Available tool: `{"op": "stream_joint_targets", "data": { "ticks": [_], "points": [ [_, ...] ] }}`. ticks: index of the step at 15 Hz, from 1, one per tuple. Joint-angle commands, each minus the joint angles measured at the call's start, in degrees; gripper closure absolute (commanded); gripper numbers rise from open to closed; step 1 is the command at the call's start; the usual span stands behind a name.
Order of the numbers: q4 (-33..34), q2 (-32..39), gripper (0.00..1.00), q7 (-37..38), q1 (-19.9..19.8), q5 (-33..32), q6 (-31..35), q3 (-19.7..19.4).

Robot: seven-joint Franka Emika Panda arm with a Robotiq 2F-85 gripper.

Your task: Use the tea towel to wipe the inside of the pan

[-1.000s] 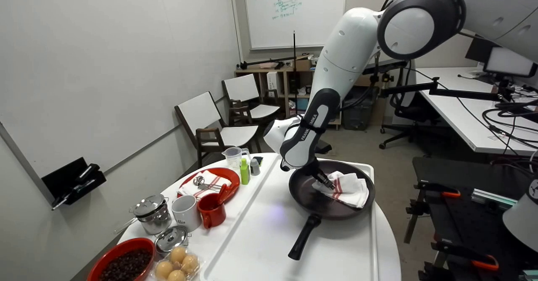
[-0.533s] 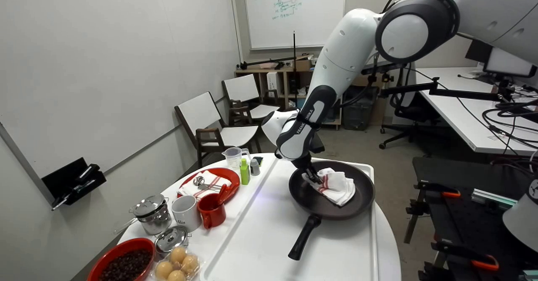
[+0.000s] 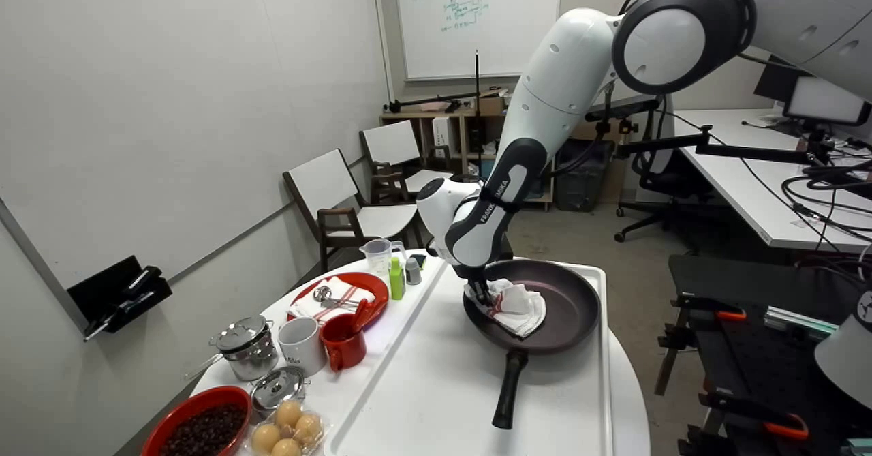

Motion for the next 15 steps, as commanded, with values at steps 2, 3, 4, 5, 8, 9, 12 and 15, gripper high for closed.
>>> {"op": "stream_joint_targets", "data": {
  "ticks": [2,3,4,5,8,9,12,15],
  "points": [
    [-10.8,-5.5,0.93,-2.14,4.03,-4.82,6.23,0.93],
    [-12.39,-6.38,0.93,-2.64,4.72,-5.82,7.07,1.12],
    [-14.04,-7.26,0.93,-3.37,5.1,-6.46,7.72,1.55],
    [-15.39,-7.94,0.93,-4.58,5.31,-7.01,7.73,2.13],
    [-17.86,-8.77,0.93,-7.93,5.96,-8.61,6.24,3.11],
    [-18.43,-8.93,0.93,-8.73,6.2,-9.02,5.33,3.2],
    [-19.1,-8.94,0.93,-10.06,6.62,-10.06,4.38,3.09],
    [-18.61,-9.39,0.93,-9.35,6.65,-9.82,5.61,2.77]
  ]
}}
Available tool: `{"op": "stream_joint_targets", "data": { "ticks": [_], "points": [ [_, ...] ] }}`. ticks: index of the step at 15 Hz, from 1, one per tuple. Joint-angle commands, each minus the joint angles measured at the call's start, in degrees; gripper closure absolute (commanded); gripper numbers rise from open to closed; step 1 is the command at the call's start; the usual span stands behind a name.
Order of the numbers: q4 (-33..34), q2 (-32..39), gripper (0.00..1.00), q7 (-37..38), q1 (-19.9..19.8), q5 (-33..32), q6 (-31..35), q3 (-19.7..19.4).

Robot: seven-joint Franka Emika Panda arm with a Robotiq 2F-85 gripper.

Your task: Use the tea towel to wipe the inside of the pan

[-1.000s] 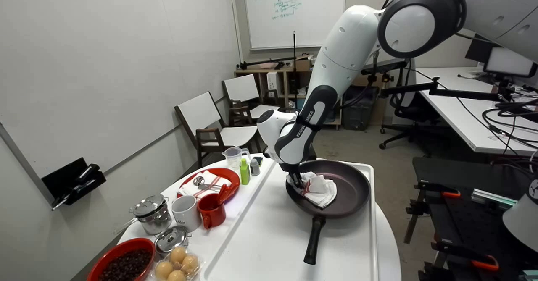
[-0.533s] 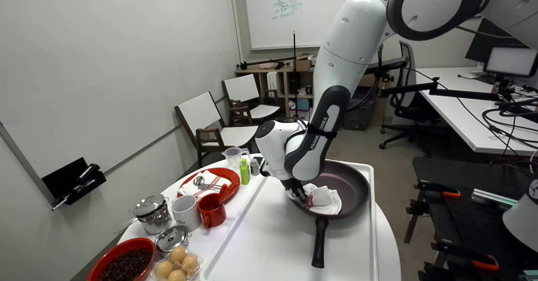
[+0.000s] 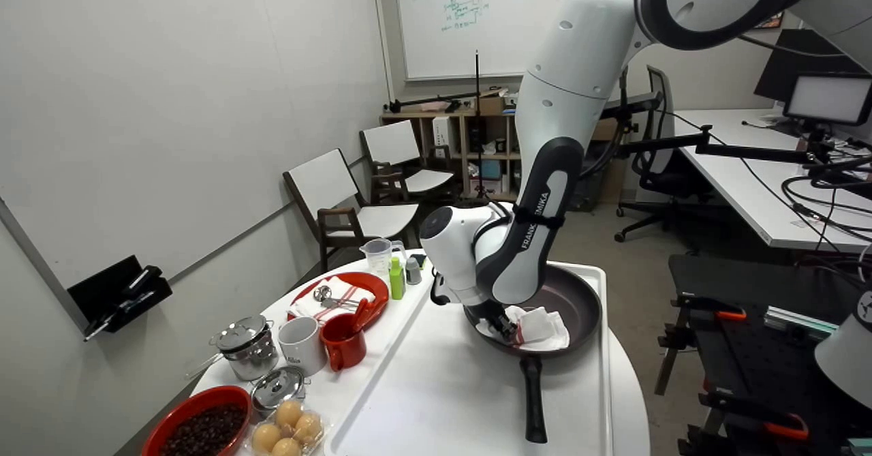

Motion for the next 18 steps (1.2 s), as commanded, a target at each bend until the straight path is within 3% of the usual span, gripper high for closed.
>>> {"op": "stream_joint_targets", "data": {
  "ticks": [1,10,14,16,18],
  "points": [
    [-0.69,-1.49,0.93,0.77,-0.03,-0.59,1.23,-0.27],
    [6.03,-0.38,0.93,13.97,-0.04,-0.16,5.94,-8.61],
    [8.3,0.84,0.93,20.87,0.65,-0.11,2.74,-13.13],
    [8.57,1.23,0.93,24.18,2.82,-1.88,-2.22,-16.24],
    [7.05,0.44,0.93,24.16,3.74,-3.73,-6.14,-16.79]
  ]
}}
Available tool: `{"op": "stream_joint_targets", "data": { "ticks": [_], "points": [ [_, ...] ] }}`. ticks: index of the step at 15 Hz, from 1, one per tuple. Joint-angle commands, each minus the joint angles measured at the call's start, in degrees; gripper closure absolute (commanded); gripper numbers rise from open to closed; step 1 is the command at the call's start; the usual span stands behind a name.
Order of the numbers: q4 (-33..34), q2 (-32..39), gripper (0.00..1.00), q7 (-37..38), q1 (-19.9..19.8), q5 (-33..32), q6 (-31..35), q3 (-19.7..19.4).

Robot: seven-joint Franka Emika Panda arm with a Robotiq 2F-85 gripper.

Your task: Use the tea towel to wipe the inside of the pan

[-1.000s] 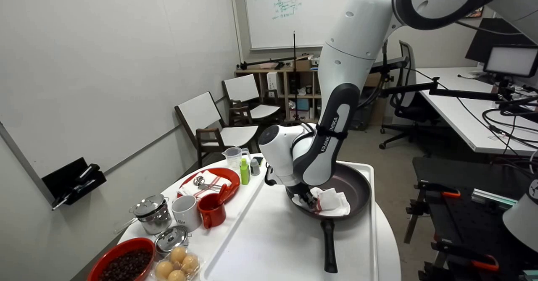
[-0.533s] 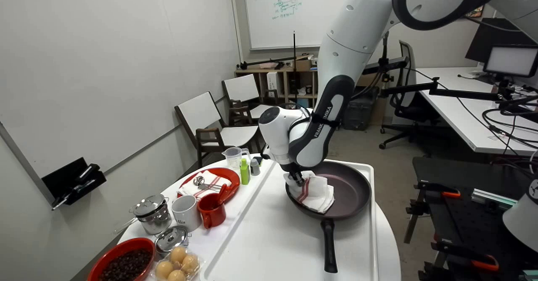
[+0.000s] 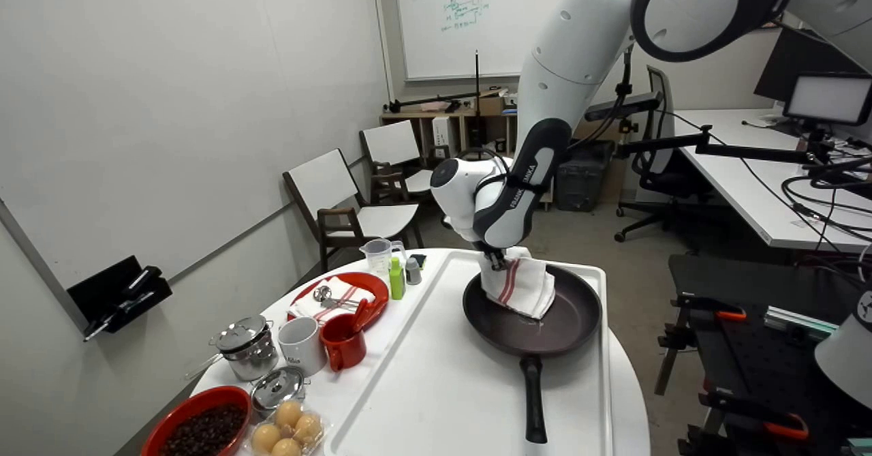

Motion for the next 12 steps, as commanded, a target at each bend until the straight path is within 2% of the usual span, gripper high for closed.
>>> {"op": "stream_joint_targets", "data": {
  "ticks": [1,7,10,12],
  "points": [
    [-1.41,-0.71,0.93,1.7,2.73,-3.92,-5.75,-1.43],
    [-7.89,-5.09,0.93,0.14,4.11,-9.36,-0.87,1.74],
    [-13.24,-9.75,0.93,0.07,3.62,-11.45,5.67,3.87],
    [-17.75,-13.76,0.93,-1.89,1.92,-11.47,11.95,5.92]
  ]
}}
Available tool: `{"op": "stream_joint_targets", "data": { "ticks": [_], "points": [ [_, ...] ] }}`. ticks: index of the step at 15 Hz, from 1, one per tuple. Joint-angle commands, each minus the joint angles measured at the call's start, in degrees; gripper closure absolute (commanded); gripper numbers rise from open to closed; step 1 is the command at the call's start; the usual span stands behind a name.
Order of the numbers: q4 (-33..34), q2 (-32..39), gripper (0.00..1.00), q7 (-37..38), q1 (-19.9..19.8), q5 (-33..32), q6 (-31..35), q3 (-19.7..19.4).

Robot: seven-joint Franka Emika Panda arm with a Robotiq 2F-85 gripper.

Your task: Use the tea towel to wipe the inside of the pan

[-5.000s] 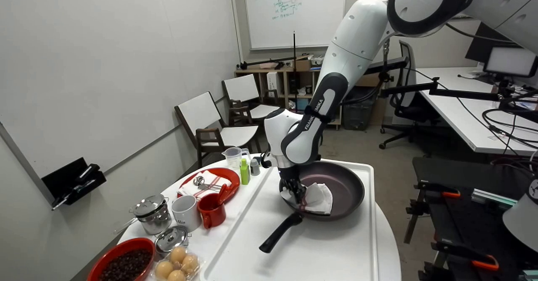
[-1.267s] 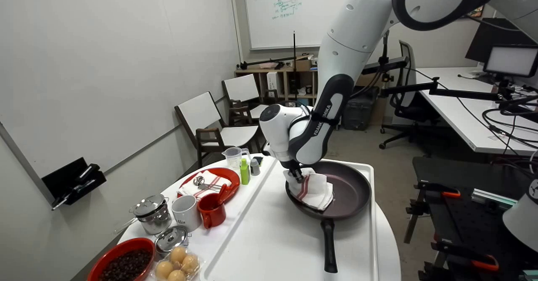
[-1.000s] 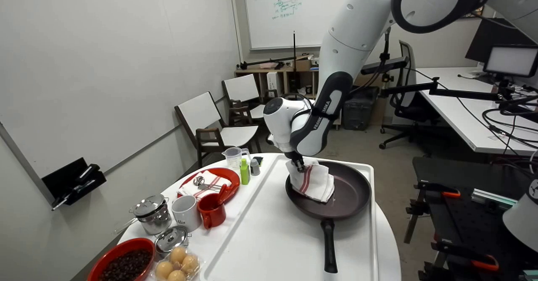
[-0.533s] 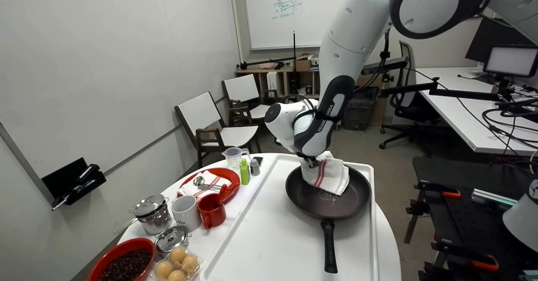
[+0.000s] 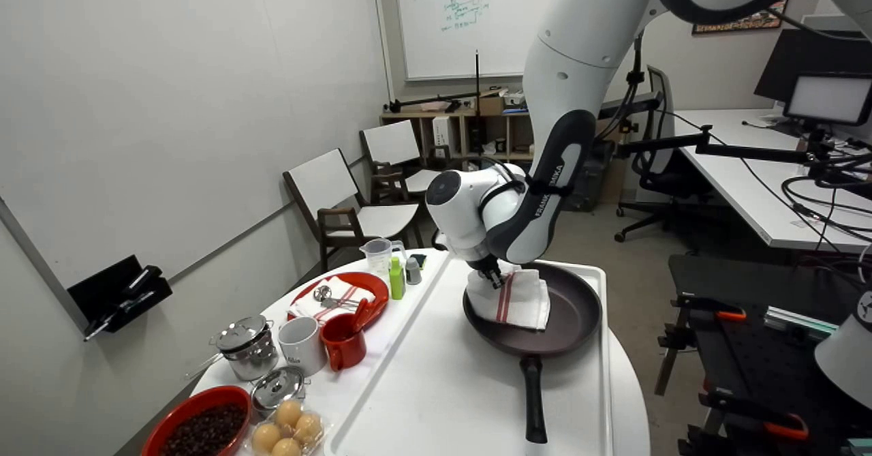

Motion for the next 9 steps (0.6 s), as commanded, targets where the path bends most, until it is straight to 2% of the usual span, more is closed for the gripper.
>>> {"op": "stream_joint_targets", "data": {
  "ticks": [1,5,9],
  "points": [
    [-10.62,-9.57,0.93,-3.16,-2.73,-1.58,9.88,3.29],
    [-17.08,-14.7,0.93,-11.53,-6.58,0.33,17.84,8.21],
    [-22.5,-18.89,0.93,-21.54,-10.58,2.62,21.48,15.65]
  ]
}}
